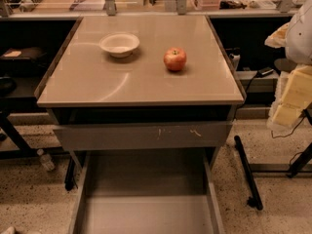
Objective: Place apple into middle drawer
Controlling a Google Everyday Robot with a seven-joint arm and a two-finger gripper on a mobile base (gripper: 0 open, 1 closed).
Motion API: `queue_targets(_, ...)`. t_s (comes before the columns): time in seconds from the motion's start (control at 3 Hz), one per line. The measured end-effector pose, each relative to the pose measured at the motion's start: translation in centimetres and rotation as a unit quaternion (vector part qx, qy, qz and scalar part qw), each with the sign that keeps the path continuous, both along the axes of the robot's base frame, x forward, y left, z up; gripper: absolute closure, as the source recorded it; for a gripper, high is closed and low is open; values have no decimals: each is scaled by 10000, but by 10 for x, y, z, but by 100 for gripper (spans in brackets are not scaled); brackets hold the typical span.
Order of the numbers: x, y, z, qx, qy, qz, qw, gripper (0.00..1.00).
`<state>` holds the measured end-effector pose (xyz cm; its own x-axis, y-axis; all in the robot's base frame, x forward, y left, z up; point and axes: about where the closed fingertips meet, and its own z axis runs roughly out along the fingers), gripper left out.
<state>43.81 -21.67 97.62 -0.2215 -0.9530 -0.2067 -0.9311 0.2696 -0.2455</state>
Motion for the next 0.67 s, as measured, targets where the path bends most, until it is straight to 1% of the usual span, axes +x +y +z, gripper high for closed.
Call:
queue_targets(0.33, 0, 0, 0, 1, -1, 0, 10000, 0)
queue_targets(0.67, 8, 3, 0, 176, -154, 64, 9997, 0)
